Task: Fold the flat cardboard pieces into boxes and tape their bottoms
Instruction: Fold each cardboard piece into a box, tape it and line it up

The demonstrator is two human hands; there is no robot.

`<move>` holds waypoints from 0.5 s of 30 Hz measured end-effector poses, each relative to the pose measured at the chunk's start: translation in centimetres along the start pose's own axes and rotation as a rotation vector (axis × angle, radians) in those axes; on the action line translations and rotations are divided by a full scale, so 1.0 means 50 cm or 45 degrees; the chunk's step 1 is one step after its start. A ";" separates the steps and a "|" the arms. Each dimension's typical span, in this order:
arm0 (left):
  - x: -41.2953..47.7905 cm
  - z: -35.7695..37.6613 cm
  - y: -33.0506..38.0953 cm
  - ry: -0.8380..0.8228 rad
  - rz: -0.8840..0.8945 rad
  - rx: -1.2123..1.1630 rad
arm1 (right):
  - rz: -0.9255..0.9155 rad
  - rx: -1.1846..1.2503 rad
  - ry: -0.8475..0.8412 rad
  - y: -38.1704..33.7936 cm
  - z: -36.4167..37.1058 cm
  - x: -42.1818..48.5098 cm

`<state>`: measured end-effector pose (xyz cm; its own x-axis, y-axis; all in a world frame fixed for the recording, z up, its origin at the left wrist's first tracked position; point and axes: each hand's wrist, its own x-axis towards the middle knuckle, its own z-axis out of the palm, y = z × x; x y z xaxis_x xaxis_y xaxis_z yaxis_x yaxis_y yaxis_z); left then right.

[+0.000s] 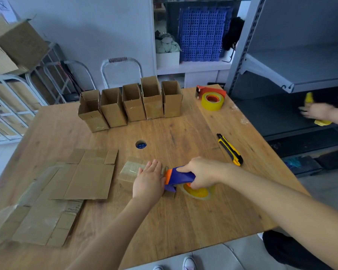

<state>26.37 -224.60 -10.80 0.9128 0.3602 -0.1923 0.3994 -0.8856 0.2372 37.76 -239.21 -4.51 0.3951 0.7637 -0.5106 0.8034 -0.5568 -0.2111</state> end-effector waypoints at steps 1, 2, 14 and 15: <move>-0.001 -0.001 0.001 -0.004 -0.001 0.004 | 0.022 0.035 0.000 0.001 0.001 -0.002; -0.001 -0.003 0.002 -0.009 0.000 0.008 | 0.032 0.060 0.004 0.001 0.002 -0.005; -0.002 -0.009 0.001 -0.057 0.026 0.050 | 0.015 0.065 -0.015 -0.002 -0.004 -0.025; -0.003 -0.011 0.001 -0.063 0.028 0.058 | 0.012 0.042 -0.008 -0.002 -0.004 -0.024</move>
<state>26.31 -224.57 -10.25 0.9154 0.3269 -0.2348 0.3743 -0.9058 0.1985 37.26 -240.01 -3.70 0.3995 0.7563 -0.5181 0.7845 -0.5745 -0.2336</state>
